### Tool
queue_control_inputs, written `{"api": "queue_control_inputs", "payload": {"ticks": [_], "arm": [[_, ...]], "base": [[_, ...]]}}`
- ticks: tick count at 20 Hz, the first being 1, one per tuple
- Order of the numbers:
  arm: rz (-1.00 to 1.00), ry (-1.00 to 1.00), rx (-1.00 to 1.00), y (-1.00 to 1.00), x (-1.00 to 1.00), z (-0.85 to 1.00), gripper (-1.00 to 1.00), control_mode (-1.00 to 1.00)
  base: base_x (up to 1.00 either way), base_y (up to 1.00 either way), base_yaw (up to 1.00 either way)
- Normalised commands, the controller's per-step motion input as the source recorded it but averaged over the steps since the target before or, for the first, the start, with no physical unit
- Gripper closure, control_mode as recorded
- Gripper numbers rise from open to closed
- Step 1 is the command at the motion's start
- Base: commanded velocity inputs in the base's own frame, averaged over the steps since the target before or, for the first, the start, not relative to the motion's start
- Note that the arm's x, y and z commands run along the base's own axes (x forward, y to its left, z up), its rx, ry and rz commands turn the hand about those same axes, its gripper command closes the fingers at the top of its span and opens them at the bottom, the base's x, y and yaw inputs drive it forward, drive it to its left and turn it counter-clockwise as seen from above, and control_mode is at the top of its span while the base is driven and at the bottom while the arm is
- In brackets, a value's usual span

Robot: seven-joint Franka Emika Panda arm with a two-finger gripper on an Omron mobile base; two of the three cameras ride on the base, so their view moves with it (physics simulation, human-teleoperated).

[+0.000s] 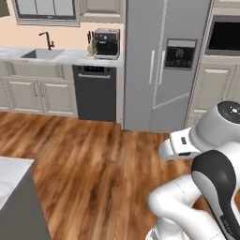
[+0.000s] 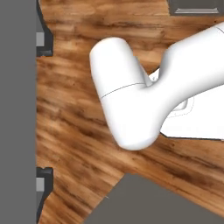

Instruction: Organize the utensils by type. Pick up the wooden spoons from the counter and place them in the open cabinet. Then pick up the metallic utensils from the counter and place them in the open drawer.

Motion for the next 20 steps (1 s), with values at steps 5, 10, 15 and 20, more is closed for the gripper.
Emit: {"api": "queue_control_inputs", "payload": {"ticks": [5,10,15,20], "arm": [[0.00,0.00,0.00,0.00,0.00,0.00,-1.00,1.00],[0.00,0.00,0.00,0.00,0.00,0.00,-1.00,1.00],[0.00,0.00,0.00,0.00,0.00,0.00,-1.00,1.00],[0.00,0.00,0.00,0.00,0.00,0.00,-1.00,1.00]], "base": [[1.00,-0.29,0.48],[1.00,-0.25,0.53],[1.00,-0.24,0.60],[1.00,-0.20,0.62]]}}
